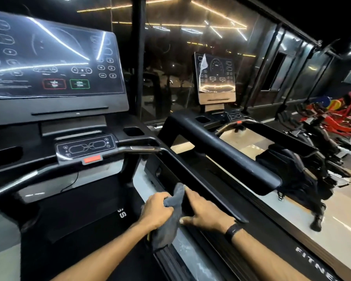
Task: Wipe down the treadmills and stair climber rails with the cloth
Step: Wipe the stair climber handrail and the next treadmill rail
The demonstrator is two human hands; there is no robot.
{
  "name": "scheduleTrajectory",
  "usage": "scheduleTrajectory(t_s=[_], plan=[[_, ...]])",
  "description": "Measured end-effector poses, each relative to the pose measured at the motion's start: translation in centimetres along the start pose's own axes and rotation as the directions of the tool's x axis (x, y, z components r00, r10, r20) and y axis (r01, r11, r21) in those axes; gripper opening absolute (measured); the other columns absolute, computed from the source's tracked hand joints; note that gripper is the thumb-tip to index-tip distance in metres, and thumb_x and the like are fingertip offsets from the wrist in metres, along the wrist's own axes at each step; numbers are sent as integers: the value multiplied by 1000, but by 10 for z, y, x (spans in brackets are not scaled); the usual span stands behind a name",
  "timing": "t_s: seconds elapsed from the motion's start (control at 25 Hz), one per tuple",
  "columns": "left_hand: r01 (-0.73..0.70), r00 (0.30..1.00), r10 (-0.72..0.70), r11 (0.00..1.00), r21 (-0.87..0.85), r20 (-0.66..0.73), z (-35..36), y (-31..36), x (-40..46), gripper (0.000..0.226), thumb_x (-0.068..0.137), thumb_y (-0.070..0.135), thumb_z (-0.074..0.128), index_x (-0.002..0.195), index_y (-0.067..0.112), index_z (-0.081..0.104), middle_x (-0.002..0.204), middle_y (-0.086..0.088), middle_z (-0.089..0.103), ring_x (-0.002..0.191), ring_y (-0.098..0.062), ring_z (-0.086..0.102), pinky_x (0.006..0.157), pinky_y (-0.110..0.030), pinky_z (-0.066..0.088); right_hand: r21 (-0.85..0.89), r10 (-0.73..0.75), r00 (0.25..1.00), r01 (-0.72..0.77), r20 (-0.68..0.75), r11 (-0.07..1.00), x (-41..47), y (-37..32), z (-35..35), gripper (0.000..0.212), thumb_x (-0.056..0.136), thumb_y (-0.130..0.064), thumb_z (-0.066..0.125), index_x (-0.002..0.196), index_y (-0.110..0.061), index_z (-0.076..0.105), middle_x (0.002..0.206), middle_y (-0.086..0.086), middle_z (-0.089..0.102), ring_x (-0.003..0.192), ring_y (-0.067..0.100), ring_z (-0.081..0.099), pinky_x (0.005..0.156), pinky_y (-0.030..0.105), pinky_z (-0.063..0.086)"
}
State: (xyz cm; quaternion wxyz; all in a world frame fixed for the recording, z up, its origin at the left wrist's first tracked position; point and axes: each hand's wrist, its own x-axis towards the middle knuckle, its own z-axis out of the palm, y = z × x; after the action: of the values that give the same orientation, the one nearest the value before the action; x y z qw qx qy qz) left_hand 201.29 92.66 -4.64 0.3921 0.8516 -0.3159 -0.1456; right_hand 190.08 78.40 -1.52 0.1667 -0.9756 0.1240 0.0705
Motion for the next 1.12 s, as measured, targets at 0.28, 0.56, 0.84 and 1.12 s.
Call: scheduleTrajectory(t_s=[0.28,0.56,0.84,1.12], plan=[[-234,920,157,955,180,360,83,68,-19,14,57,18,46,62,27,56,56,4,50,73,-26,63,51,-28,33,-104,-14,999,9,-47,995,-79,93,2,75,84,-47,73,147,-23,39,149,3,46,138,23,41,103,38,39],[-176,952,94,947,268,292,120,71,-19,31,64,7,49,76,27,69,68,10,64,68,-10,58,51,-19,36,-76,23,999,-25,-30,997,-86,126,17,32,81,-52,69,97,-26,61,99,-2,67,102,22,60,75,37,39],[-4,990,-22,983,181,142,164,64,8,29,69,10,56,85,28,72,81,8,70,84,-15,66,67,-28,50,-116,71,997,-74,-32,990,-68,171,15,36,81,-54,67,99,-23,59,100,1,67,103,29,60,71,37,37],[102,992,-110,988,119,61,207,63,22,16,73,14,62,65,27,56,69,11,58,80,-16,62,68,-28,48,-143,73,996,-66,46,987,-55,214,2,32,82,-54,68,98,-26,61,102,4,67,103,28,61,70,33,32]])
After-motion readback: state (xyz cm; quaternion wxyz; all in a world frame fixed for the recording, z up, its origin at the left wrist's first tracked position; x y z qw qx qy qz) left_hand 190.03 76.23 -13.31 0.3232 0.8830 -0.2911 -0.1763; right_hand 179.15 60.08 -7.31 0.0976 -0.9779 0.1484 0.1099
